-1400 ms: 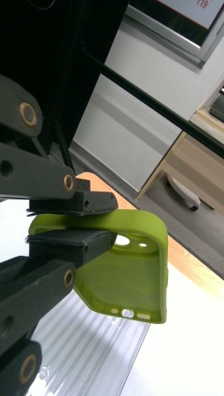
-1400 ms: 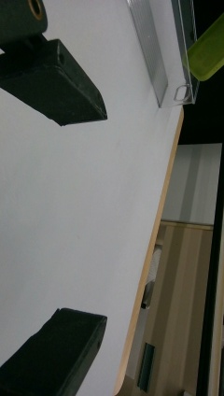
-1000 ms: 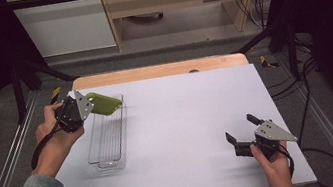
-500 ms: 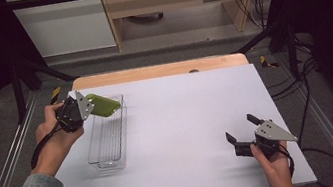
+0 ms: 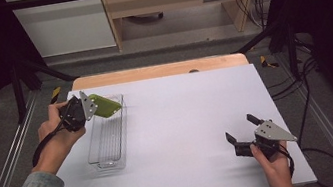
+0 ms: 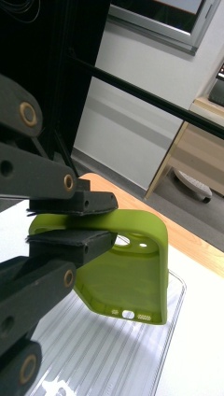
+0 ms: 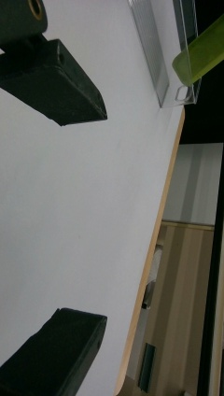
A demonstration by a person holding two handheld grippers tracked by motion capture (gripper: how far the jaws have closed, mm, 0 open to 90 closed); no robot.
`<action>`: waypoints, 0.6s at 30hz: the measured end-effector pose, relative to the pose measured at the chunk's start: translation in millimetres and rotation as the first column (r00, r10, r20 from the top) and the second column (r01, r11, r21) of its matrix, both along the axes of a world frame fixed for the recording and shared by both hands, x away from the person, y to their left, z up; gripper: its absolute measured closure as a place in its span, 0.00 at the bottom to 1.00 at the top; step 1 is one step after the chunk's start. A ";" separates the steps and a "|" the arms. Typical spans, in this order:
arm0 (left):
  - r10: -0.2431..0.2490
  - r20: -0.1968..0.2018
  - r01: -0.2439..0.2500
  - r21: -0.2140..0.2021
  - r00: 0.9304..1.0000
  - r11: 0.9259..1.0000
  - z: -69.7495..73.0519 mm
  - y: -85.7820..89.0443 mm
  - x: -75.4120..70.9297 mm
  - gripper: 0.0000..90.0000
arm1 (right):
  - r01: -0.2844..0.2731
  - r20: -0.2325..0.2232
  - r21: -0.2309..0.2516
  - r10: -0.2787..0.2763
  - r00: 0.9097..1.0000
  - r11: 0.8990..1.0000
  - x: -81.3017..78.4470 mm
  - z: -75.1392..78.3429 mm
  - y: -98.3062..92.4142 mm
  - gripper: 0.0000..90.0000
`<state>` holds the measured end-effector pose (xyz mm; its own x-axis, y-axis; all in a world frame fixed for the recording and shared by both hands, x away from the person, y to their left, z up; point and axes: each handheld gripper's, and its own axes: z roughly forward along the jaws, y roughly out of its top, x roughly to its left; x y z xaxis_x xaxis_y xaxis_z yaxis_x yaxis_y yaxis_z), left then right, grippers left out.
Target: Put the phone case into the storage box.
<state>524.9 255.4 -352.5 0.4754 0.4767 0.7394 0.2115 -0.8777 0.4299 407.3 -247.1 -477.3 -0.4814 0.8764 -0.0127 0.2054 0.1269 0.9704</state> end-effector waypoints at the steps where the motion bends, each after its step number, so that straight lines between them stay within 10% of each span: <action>1: 0.000 -0.001 0.000 0.000 1.000 1.000 0.0 -0.3 0.1 0.90 | 0.001 0.001 0.001 -0.001 1.000 1.000 -0.1 0.1 -0.2 0.05; 18: -0.008 -0.017 0.009 0.029 1.000 1.000 -4.6 -2.1 2.2 0.90 | 0.002 0.002 0.003 -0.002 1.000 1.000 -0.3 0.3 -0.4 0.05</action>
